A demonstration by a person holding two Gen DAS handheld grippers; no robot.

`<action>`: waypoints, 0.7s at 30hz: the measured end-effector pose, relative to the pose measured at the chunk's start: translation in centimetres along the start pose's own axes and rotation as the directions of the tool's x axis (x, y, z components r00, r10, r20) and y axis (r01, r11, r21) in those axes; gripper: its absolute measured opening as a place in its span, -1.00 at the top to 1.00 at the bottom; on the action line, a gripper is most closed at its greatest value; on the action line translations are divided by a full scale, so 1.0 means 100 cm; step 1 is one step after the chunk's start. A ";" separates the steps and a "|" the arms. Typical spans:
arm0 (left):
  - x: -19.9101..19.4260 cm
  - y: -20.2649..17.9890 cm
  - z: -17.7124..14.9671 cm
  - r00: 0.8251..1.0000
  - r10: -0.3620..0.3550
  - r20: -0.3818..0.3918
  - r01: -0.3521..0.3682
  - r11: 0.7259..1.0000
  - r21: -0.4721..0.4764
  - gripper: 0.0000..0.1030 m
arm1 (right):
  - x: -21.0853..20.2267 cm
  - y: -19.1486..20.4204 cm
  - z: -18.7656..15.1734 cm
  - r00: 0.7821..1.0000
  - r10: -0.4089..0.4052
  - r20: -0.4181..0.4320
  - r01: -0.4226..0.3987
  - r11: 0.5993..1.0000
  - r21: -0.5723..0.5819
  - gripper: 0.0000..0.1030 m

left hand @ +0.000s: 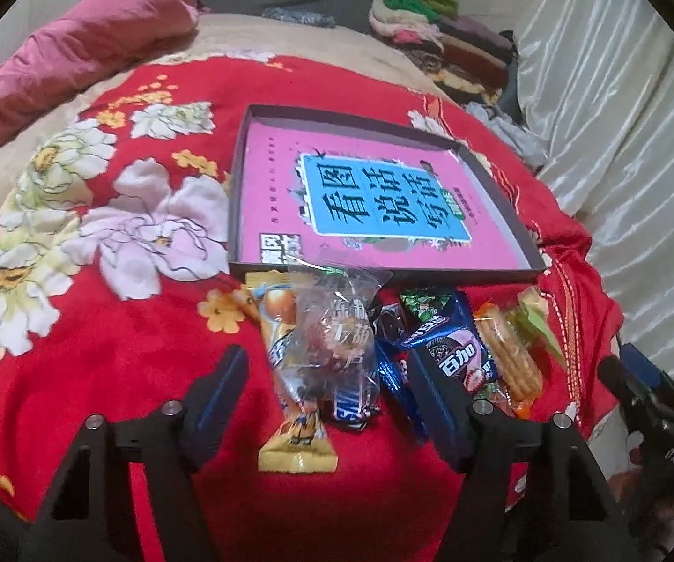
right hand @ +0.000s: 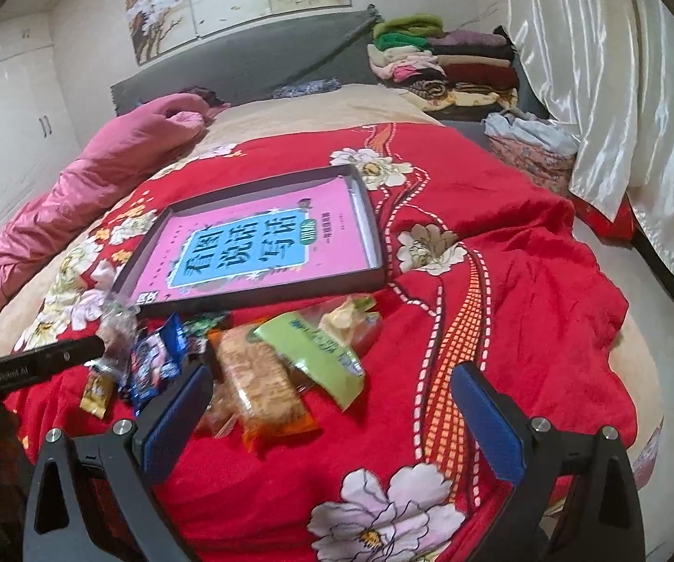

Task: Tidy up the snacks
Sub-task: 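Grasp the clear candy bag with the left tool while the right tool grasps the green packet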

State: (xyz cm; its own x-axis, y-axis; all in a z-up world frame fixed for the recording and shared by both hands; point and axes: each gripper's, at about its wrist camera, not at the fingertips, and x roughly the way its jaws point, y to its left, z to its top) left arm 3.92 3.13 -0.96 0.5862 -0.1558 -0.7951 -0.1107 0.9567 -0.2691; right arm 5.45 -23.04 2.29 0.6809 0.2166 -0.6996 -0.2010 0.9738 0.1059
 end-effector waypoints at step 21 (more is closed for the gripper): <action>0.024 -0.006 0.005 1.000 0.026 -0.017 -0.025 0.998 0.056 -0.20 | 0.088 -0.038 0.026 0.979 0.095 -0.180 -0.050 0.969 0.243 -0.74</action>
State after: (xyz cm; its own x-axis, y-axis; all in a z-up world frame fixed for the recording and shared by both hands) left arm 5.83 2.32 -2.43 0.5697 -0.1347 -0.8108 -0.0804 0.9726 -0.2181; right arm 14.05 -24.62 -2.44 0.5209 0.2927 -0.8019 -0.0579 0.9493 0.3089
